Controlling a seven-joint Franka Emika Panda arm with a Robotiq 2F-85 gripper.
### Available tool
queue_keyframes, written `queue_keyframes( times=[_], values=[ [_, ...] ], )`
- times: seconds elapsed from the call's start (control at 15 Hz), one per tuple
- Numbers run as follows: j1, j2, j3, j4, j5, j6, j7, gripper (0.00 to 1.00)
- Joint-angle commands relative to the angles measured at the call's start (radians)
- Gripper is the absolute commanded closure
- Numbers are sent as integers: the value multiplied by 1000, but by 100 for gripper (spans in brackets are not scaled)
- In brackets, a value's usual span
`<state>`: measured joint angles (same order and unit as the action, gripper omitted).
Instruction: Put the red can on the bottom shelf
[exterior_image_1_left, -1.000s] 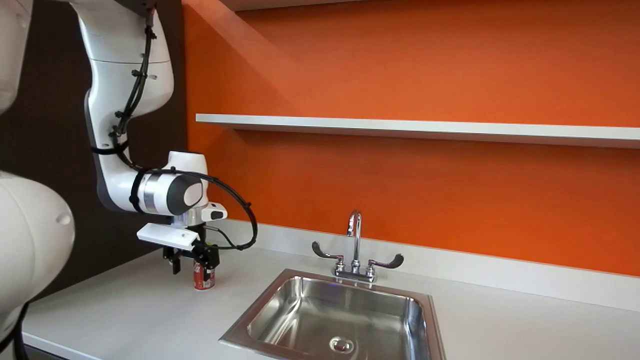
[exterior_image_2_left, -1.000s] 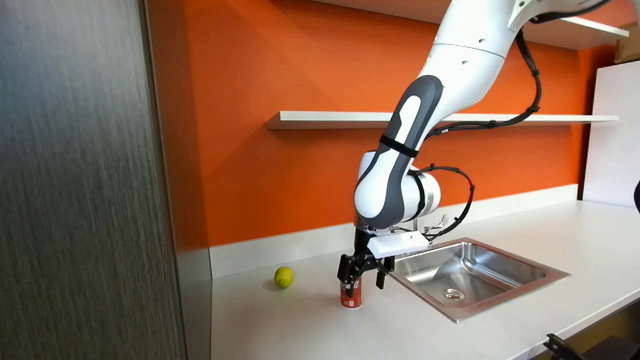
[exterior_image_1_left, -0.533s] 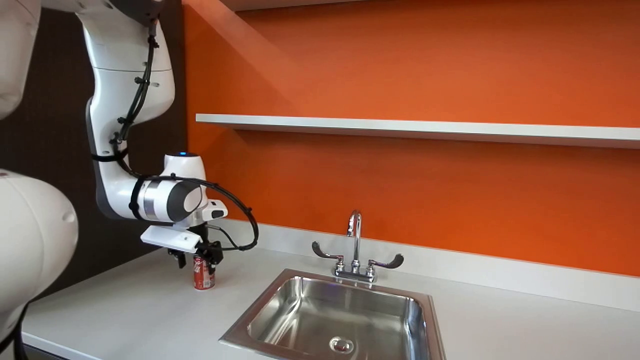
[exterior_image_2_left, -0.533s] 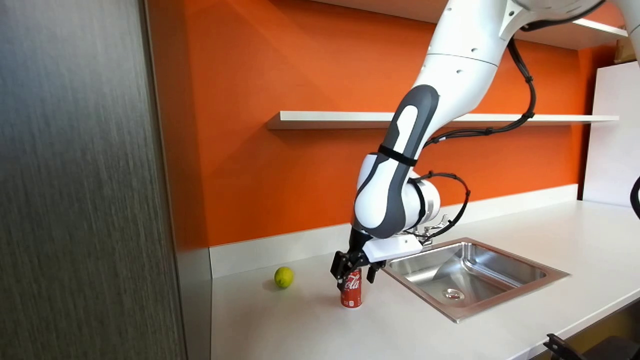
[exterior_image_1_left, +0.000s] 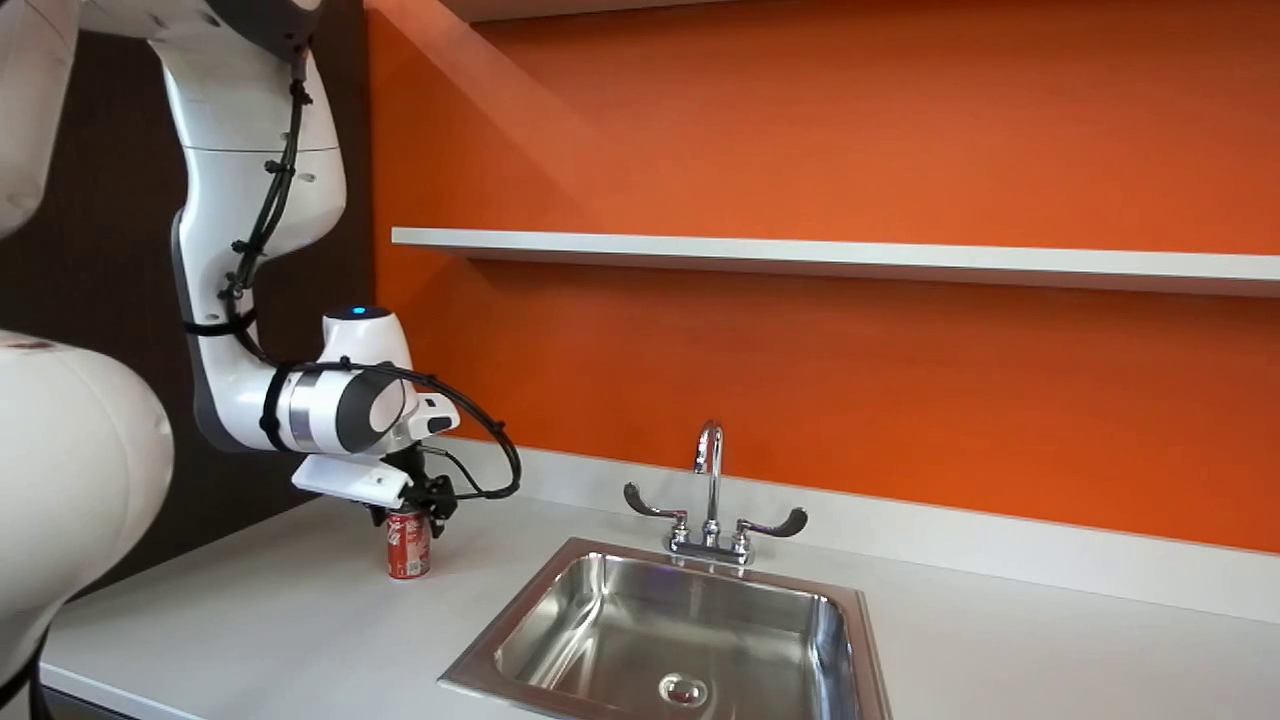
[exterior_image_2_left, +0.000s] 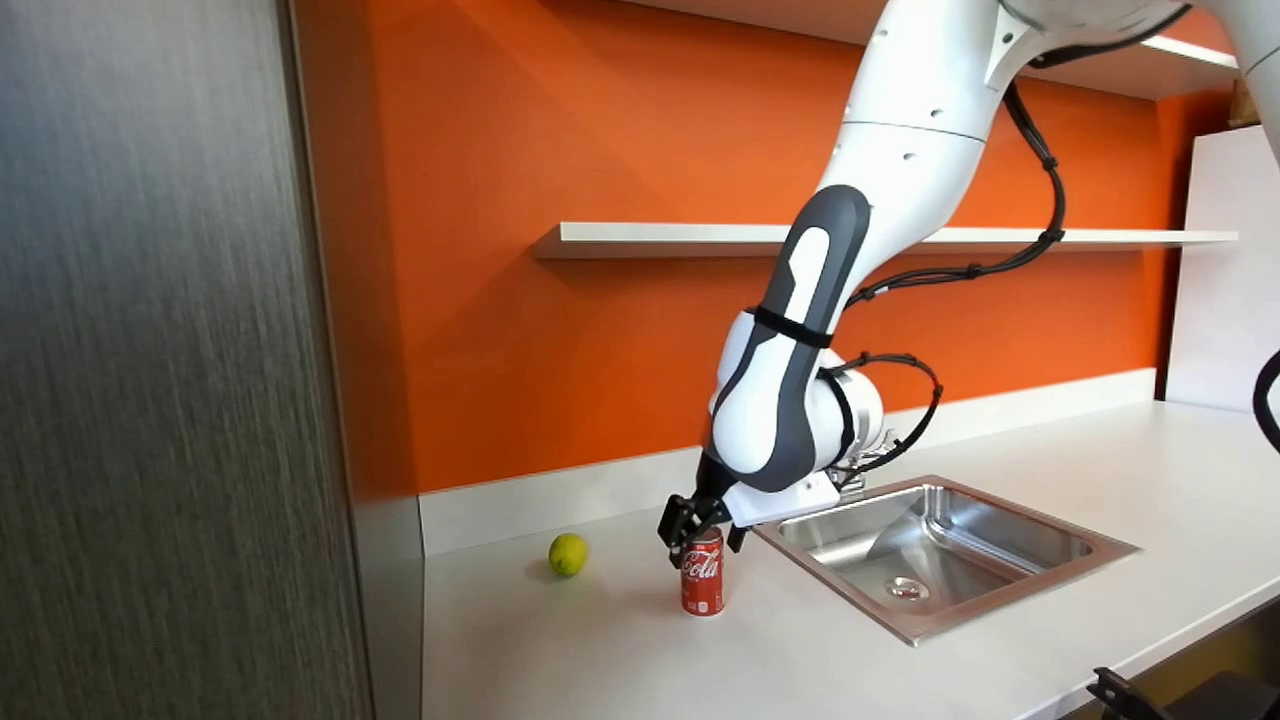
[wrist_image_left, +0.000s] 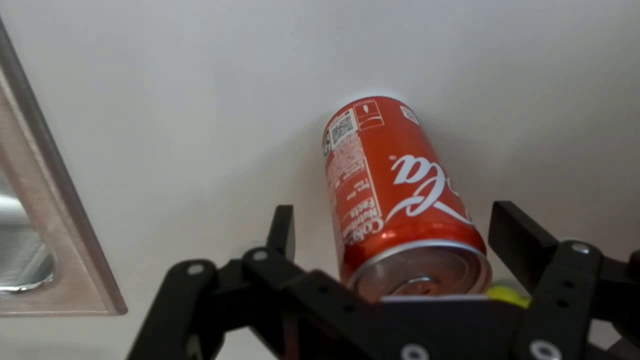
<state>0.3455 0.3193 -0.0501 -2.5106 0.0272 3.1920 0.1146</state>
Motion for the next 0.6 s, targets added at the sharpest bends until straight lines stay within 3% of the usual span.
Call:
queue_keyframes(
  times=[0.0, 0.13, 0.2, 0.33, 0.53],
  values=[
    [47, 13, -36, 9, 7, 11, 22, 0],
    [65, 15, -50, 10, 12, 10, 26, 3],
    [68, 15, -52, 10, 13, 9, 24, 28],
    [75, 17, -57, 9, 14, 17, 22, 31],
    [59, 21, -40, 10, 19, 26, 20, 54]
  ],
)
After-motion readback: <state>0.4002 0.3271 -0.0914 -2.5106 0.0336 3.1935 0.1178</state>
